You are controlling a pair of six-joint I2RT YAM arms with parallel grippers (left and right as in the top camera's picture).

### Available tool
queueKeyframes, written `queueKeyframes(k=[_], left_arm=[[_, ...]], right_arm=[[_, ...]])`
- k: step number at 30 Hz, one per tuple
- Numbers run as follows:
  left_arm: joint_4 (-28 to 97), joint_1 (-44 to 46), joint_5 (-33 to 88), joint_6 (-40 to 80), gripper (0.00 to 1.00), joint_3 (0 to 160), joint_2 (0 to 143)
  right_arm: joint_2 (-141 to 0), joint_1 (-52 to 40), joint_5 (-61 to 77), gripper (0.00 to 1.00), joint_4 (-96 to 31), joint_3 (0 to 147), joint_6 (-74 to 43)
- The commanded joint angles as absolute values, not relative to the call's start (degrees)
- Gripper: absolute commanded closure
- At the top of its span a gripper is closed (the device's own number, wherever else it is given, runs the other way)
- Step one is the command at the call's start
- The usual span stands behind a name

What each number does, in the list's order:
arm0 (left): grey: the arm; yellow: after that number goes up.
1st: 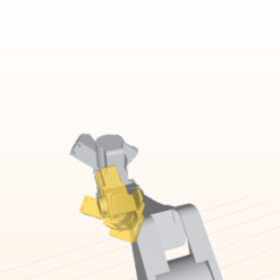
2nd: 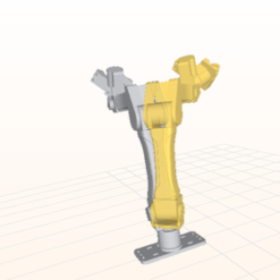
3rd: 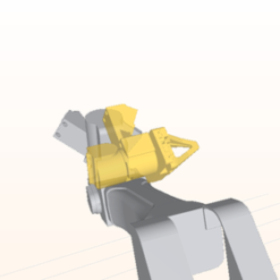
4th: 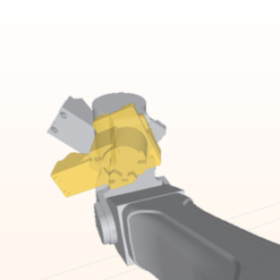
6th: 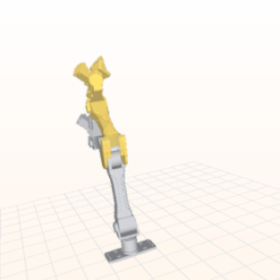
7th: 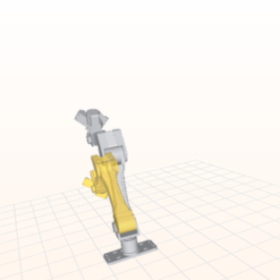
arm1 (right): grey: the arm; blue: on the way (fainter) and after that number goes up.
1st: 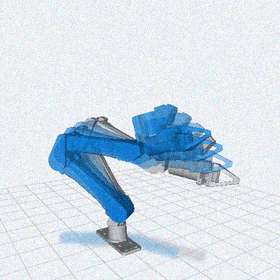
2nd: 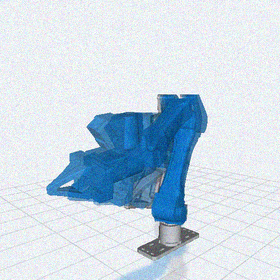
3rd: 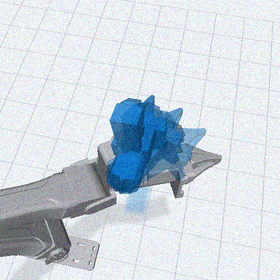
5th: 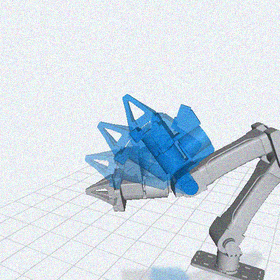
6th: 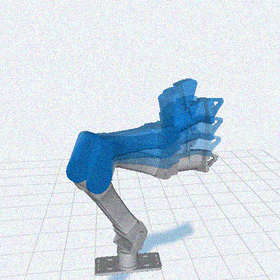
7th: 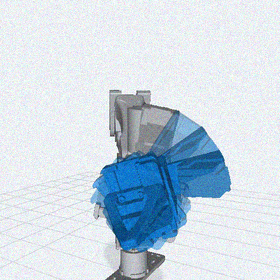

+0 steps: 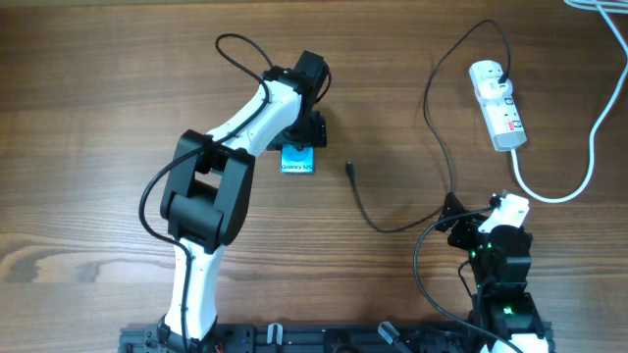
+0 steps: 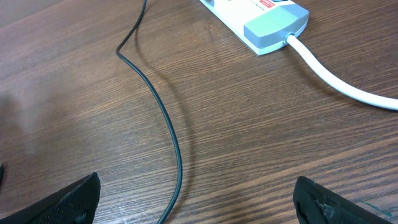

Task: Plug charger to phone and switch on socket

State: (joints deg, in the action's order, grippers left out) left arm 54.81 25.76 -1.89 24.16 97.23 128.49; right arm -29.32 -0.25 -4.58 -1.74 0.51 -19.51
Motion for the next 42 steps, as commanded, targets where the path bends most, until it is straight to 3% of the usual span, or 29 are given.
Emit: queueKeyframes(k=[1,4,5,8,10,12,14,18,21,23,27,42], left_arm=[[54.9,26.0,-2.0,24.5,0.23,96.5,130.1],[55.1,26.0,-2.0,24.2,0.20,96.5,130.1],[55.1,26.0,-2.0,24.2,0.11,96.5,130.1],[55.1,26.0,-2.0,22.7,0.00,96.5,130.1],[55.3,26.0,-2.0,22.7,0.00,96.5,130.1],[55.3,26.0,-2.0,22.8,0.15,96.5,130.1],[55.3,26.0,-2.0,22.8,0.20,96.5,130.1],[55.3,26.0,-2.0,22.7,0.41,96.5,130.1],[55.3,26.0,-2.0,22.7,0.40,96.5,130.1],[55.3,26.0,-2.0,22.7,0.27,96.5,130.1],[55.3,26.0,-2.0,22.7,0.33,96.5,130.1],[60.6,26.0,0.6,23.0,0.35,98.2,125.1]], right_arm=[[-29.4,-0.5,-5.6,0.00,-1.6,1.5,-20.1],[-29.4,-0.5,-5.6,0.00,-1.6,1.5,-20.1],[-29.4,-0.5,-5.6,0.00,-1.6,1.5,-20.1],[-29.4,-0.5,-5.6,0.00,-1.6,1.5,-20.1],[-29.4,-0.5,-5.6,0.00,-1.6,1.5,-20.1],[-29.4,-0.5,-5.6,0.00,-1.6,1.5,-20.1],[-29.4,-0.5,-5.6,0.01,-1.6,1.5,-20.1],[-29.4,-0.5,-5.6,0.00,-1.6,1.5,-20.1],[-29.4,-0.5,-5.6,0.00,-1.6,1.5,-20.1],[-29.4,-0.5,-5.6,0.00,-1.6,1.5,-20.1],[-29.4,-0.5,-5.6,0.00,-1.6,1.5,-20.1],[-29.4,-0.5,-5.6,0.00,-1.6,1.5,-20.1]])
